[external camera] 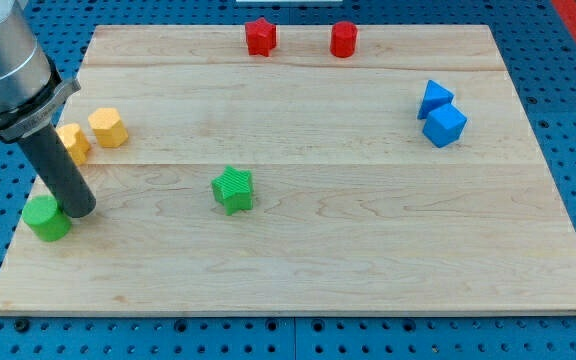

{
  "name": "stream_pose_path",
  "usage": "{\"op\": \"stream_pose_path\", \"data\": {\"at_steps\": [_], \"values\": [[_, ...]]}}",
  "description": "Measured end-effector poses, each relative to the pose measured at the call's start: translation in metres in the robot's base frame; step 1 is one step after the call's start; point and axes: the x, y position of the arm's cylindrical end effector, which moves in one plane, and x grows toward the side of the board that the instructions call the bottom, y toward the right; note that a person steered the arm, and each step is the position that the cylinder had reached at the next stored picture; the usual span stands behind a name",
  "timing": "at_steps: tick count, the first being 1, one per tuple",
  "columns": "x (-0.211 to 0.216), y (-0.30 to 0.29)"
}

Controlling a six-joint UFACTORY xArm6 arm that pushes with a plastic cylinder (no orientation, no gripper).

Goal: Move the green circle to the bottom left of the board

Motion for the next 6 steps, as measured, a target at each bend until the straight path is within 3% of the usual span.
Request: {"op": "stream_pose_path", "data": {"at_steps": [1,2,3,5,6], "values": [[-0.008,0.002],[-0.008,-0.038],[-0.009,-0.033],[-0.017,-0.085],[0.016,-0.067]]}}
